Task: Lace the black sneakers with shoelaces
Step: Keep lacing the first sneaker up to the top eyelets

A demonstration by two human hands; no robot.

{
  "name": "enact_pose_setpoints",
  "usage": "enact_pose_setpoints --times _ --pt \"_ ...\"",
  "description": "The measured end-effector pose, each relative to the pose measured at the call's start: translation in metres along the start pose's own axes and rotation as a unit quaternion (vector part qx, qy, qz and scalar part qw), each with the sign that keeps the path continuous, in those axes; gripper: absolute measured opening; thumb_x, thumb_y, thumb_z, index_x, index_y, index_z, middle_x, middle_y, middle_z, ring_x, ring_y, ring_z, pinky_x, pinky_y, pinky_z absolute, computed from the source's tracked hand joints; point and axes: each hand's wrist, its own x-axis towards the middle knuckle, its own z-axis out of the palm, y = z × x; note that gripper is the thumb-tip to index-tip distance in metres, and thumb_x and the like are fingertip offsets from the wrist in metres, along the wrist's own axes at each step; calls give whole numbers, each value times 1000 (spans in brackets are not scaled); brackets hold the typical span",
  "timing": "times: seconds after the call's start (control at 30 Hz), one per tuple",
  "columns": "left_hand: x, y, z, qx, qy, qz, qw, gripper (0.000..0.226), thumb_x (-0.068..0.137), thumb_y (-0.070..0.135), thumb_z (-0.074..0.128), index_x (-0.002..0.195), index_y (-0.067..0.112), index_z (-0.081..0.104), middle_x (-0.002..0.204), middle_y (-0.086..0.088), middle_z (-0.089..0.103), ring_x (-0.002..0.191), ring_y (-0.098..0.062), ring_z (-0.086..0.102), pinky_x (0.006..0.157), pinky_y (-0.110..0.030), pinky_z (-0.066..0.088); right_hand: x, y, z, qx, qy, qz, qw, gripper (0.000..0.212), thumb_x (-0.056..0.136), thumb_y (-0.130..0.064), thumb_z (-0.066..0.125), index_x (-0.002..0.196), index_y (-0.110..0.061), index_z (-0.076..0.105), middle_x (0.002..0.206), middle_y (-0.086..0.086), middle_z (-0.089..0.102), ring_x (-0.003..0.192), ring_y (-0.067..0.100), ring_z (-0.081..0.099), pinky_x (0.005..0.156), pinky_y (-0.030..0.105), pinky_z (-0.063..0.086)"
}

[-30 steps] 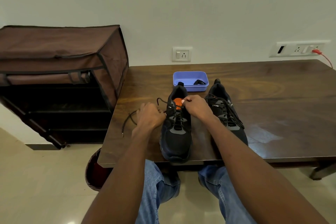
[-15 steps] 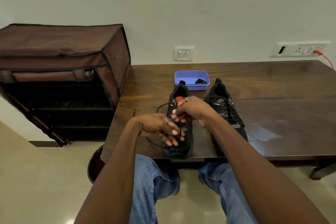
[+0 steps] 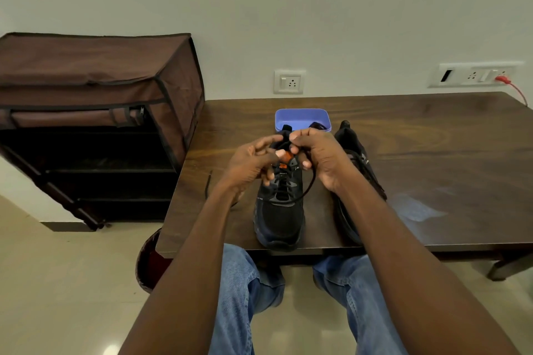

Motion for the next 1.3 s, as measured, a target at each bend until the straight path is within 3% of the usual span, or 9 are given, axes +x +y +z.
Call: enact_pose_setpoints --times 0.17,0.33,0.47,0.63,0.73,0.9,1.0,1.17,1.3 --pt "8 -10 -15 -11 187 -29 982 15 94 17 67 99 2 70 76 -3 64 42 -6 47 39 -20 40 3 -7 -22 68 124 -13 990 9 96 -7 55 89 -11 59 68 1 60 45 10 43 43 22 31" --pt "11 -33 -27 223 333 -105 910 15 91 16 65 83 6 73 84 -13 71 68 -17 59 61 -31 48 6 -4 -37 30 192 21 981 20 99 -1 46 102 -7 65 82 4 67 55 10 54 49 22 38" --pt "12 -22 -14 317 240 15 917 42 87 6 67 127 19 64 136 0 53 121 -11 50 94 -21 40 1 6 -22 -120 96 25 988 12 98 -5 56 107 2 61 79 5 71 49 10 53 44 22 36" --pt "8 -14 9 234 60 103 965 33 88 7 71 121 11 68 113 2 69 101 -1 62 85 -11 48 -1 9 -1 -170 21 19 985 20 94 -20 67 97 -1 63 59 -3 68 43 9 44 41 21 26" --pt "9 -17 8 181 73 82 977 16 92 4 66 105 8 74 95 -5 75 82 -3 69 76 -18 55 1 11 -2 -160 34 20 986 17 93 -21 70 91 -6 63 56 -4 64 42 8 43 41 20 27" --pt "10 -16 6 143 155 77 975 12 96 12 64 91 14 74 62 10 65 53 0 56 52 -16 45 9 11 -8 -113 43 49 991 12 97 -3 57 99 1 69 72 5 63 55 9 52 50 19 41" --pt "11 -16 7 157 233 80 956 17 96 16 63 82 16 74 56 14 61 51 4 53 52 -14 41 9 12 -9 -76 46 47 995 10 96 2 58 98 4 67 73 9 65 59 12 58 52 19 50" --pt "11 -24 7 312 279 43 907 21 96 19 60 78 14 71 78 2 67 72 -10 62 59 -19 46 10 20 -3 -250 94 45 963 13 95 -7 64 83 -4 67 65 6 63 52 11 55 48 19 45" --pt "17 -27 11 221 203 76 951 22 86 3 65 94 23 69 117 -1 64 109 -13 60 91 -25 51 13 18 1 -208 57 59 975 24 97 9 45 91 0 67 68 9 64 56 12 58 52 17 51"
